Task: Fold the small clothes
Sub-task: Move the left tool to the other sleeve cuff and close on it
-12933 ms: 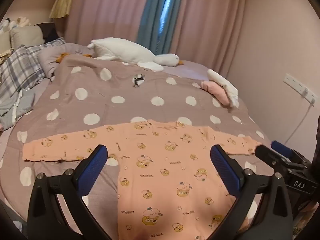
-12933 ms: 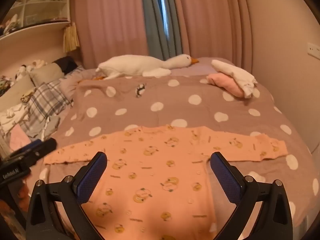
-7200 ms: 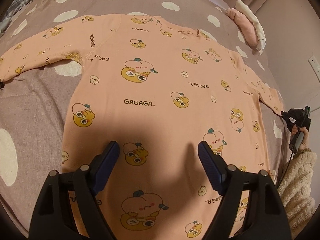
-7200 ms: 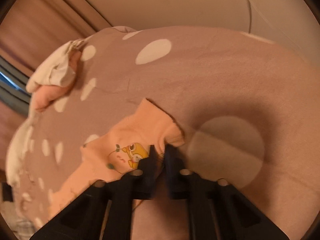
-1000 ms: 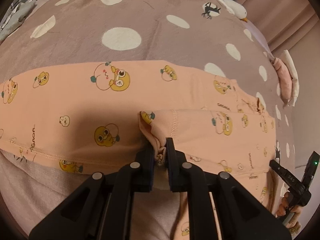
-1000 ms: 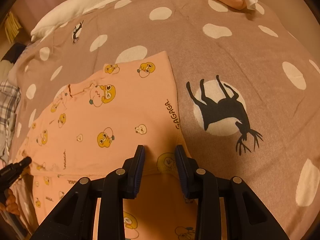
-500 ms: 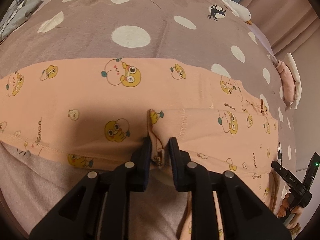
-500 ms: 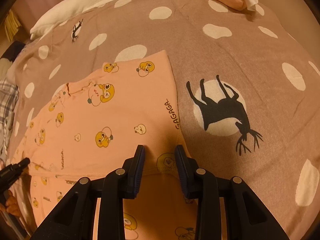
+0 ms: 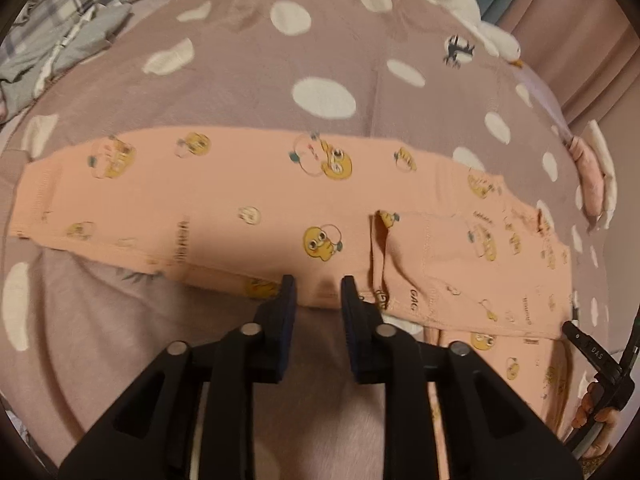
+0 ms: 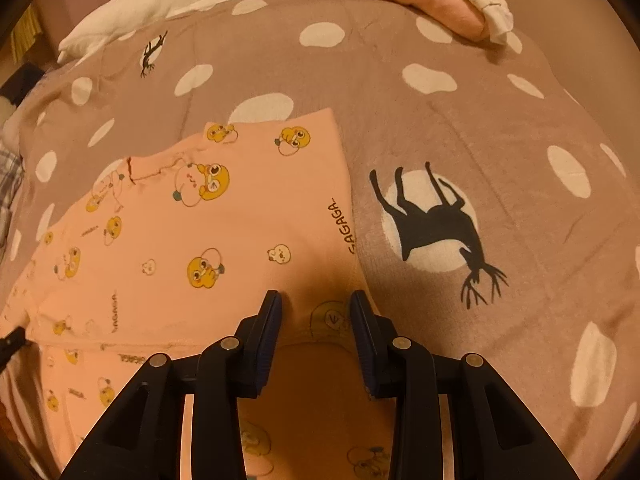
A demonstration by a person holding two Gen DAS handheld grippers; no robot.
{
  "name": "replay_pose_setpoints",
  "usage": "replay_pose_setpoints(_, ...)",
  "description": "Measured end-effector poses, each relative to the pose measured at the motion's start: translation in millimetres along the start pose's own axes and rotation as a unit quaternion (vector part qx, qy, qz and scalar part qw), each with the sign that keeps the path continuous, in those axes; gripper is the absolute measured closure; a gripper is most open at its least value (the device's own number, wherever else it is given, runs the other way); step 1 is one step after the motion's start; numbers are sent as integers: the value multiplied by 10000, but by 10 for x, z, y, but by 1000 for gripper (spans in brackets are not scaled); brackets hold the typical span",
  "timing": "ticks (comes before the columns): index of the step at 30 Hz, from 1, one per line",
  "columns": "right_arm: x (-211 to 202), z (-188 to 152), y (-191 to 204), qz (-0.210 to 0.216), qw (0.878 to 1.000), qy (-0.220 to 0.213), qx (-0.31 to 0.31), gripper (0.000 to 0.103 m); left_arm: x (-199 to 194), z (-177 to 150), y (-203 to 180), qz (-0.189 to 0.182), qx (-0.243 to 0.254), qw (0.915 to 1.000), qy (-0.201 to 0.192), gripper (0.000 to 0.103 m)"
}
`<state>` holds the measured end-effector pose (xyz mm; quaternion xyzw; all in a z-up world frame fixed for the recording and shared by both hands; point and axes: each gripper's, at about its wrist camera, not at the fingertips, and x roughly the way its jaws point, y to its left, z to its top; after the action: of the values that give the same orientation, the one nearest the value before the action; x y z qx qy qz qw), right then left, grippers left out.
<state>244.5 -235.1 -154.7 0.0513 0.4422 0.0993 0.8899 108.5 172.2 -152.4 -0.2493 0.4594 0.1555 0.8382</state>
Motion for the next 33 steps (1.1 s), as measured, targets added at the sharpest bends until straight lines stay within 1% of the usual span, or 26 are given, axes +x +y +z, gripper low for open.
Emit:
replay_pose_setpoints(2,-134,1,12,20,9999,-141,-15,69,-193,-4,61,-164,-127,9996,-170,56)
replay_pose_setpoints(3,-204,4,29,-1,9997,-232,-40,68,-313,-7,95,-250,-203,9991,-278,50)
replay_pose_setpoints(4,-321,4,44,-43,9992,-383,-85,64,-393,-6,104,-273,-242,9988,-340,37)
replay_pose_setpoints(5,-405,2,65,-69,9987,-498,-114,61,-490,-10,111,-289,-275,9983,-418,28)
replay_pose_setpoints(6,-501,1,84,-76,9979,-630,-144,59,-619,-20,129,-353,-303,9974,-554,27)
replay_pose_setpoints(7,-605,-4,104,-50,9969,-767,-172,55,-701,-22,115,-418,-318,9965,-657,23)
replay_pose_setpoints(8,-726,-9,127,8,9957,-907,-197,51,-789,-35,113,-475,-334,9955,-754,18)
replay_pose_setpoints(9,-824,-19,145,65,9946,-1010,-215,48,-906,-49,127,-541,-367,9939,-883,15)
replay_pose_setpoints(11,-1046,-45,191,200,9914,-1270,-258,38,-1045,-65,129,-594,-412,9915,-1077,9)
replay_pose_setpoints(12,-1138,-59,205,256,9896,-1385,-281,36,-1116,-82,143,-585,-434,9905,-1170,7)
replay_pose_setpoints(13,-1235,-89,222,310,9877,-1501,-304,32,-1180,-100,163,-559,-465,9892,-1276,3)
replay_pose_setpoints(14,-1338,-127,242,354,9857,-1618,-325,27,-1220,-111,191,-509,-500,9881,-1361,2)
replay_pose_setpoints(17,-1529,-214,306,446,9803,-1885,-378,20,-1295,-139,340,-303,-676,9851,-1555,2)
replay_pose_setpoints(18,-1574,-242,321,477,9791,-1939,-393,19,-1289,-147,409,-271,-766,9843,-1569,2)
replay_pose_setpoints(20,-1635,-302,354,524,9773,-2006,-428,10,-1252,-160,566,-300,-999,9834,-1482,2)
replay_pose_setpoints(22,-1663,-359,368,473,9768,-2055,-385,5,-1232,-189,739,-355,-1313,9800,-1451,2)
replay_pose_setpoints(25,-1666,-445,396,403,9765,-2082,-375,5,-1212,-215,944,-336,-1641,9748,-1475,2)
replay_pose_setpoints(30,-1688,-593,456,469,9776,-1993,-487,5,-1198,-237,1238,6,-1924,9694,-1525,2)
replay_pose_setpoints(33,-1707,-678,480,495,9774,-1983,-547,5,-1158,-252,1435,102,-2149,9650,-1501,3)
